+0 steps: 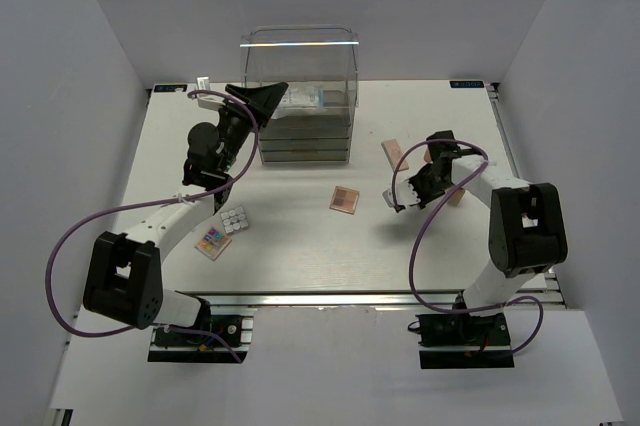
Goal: Organize the makeup
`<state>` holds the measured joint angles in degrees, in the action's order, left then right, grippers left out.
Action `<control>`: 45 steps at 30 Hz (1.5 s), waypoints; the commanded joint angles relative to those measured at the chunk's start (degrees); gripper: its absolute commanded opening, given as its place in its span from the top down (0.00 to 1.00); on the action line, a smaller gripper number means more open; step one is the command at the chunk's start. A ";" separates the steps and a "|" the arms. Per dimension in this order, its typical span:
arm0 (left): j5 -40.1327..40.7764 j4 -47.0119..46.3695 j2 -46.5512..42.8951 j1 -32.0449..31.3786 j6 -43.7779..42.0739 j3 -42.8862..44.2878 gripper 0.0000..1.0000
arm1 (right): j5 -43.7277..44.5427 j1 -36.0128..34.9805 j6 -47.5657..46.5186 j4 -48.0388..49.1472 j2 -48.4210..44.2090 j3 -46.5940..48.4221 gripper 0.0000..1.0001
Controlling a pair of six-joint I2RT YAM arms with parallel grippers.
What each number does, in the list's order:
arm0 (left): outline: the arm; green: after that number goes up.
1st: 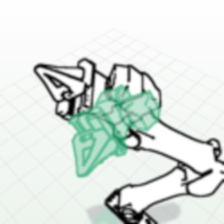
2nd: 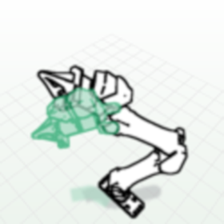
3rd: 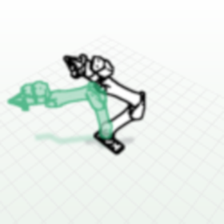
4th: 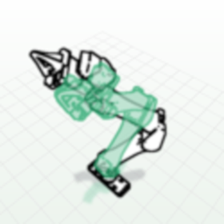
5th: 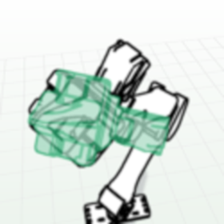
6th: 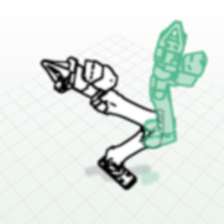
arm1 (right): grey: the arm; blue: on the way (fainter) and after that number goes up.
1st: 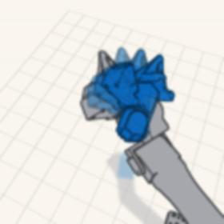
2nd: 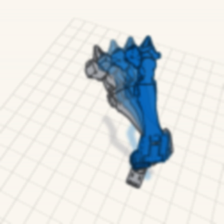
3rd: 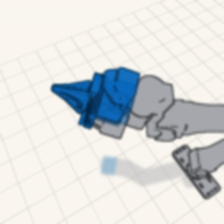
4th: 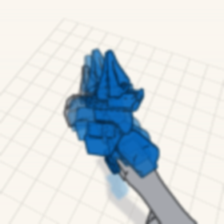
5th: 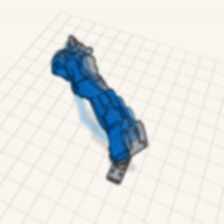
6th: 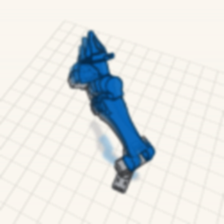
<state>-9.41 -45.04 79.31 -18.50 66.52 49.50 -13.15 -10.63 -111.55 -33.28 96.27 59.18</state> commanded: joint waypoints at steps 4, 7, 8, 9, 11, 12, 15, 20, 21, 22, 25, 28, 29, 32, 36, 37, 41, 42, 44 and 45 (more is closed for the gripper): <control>-0.26 -2.07 -1.96 -0.22 0.54 1.22 0.08 | -10.75 -1.76 0.36 -10.04 -4.85 -0.39 1.00; -0.52 -2.42 -1.70 -0.22 0.98 1.57 0.08 | -15.57 -2.28 1.59 -13.03 -6.79 1.28 1.00; -0.44 -2.51 -1.61 -0.22 1.15 1.57 0.08 | -16.55 -2.29 2.73 -13.39 -7.32 1.64 1.00; -0.43 -2.60 -1.53 -0.13 1.24 1.57 0.08 | -17.17 -2.46 3.09 -13.57 -8.28 1.90 1.00; -0.43 -3.04 -1.44 -0.22 1.50 1.48 0.08 | -18.49 -2.64 3.96 -13.04 -8.90 2.17 1.00; -0.43 -3.13 -1.26 -0.22 1.68 1.48 0.08 | -18.93 -2.81 4.23 -12.69 -9.25 2.26 1.00; -0.61 -3.74 -1.17 -0.22 2.12 1.48 0.08 | -22.43 -3.25 4.93 -13.83 -10.57 4.01 1.00; -0.35 -3.74 -1.44 -0.22 2.73 1.83 0.08 | -33.51 -8.77 12.56 -13.59 -14.17 11.11 1.00; -0.35 -3.92 -1.44 -0.22 3.00 1.92 0.08 | -34.57 -9.92 18.67 -11.39 -15.48 11.74 1.00; -0.26 -4.35 -1.35 -0.22 3.52 1.92 0.08 | -35.71 -11.24 22.56 -8.24 -16.28 11.84 1.00; -0.17 -4.71 -1.61 -0.22 4.14 2.10 0.08 | -33.46 -16.77 38.26 12.91 -19.80 7.29 1.00; 0.18 -4.71 -1.70 -0.22 4.67 2.71 0.08 | -24.76 -22.84 47.45 36.20 -21.12 -0.10 1.00; 0.27 -4.62 -1.70 -0.13 4.76 2.97 0.08 | -22.30 -25.55 49.04 41.57 -20.86 -1.59 1.00; 0.09 -4.36 -1.53 -0.22 5.28 4.03 0.08 | -14.56 -29.34 51.77 53.91 -17.35 -1.88 1.00; 0.09 -4.27 -1.61 -0.22 5.81 4.73 0.08 | -3.15 -31.99 52.40 65.94 -9.37 0.50 1.00; 0.27 -4.36 -1.70 -0.22 5.99 4.82 0.08 | -1.37 -32.43 52.14 73.28 -7.95 0.50 1.00; 0.36 -4.18 -1.96 -0.22 6.43 5.61 0.08 | 4.61 -33.84 46.44 88.89 -0.05 1.20 1.00; 0.44 -4.10 -1.96 -0.22 6.51 5.70 0.08 | 5.14 -33.84 45.55 90.04 1.02 1.99 1.00; 0.45 -3.83 -1.96 -0.22 6.52 6.14 0.08 | 7.34 -33.84 43.71 90.84 4.17 5.15 1.00; 0.44 -3.66 -1.88 -0.22 6.60 6.31 0.08 | 9.09 -33.75 43.26 91.19 5.23 6.12 1.00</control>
<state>-9.04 -46.98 79.31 -18.50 72.95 52.80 -10.96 -44.23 -65.39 44.73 99.94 60.12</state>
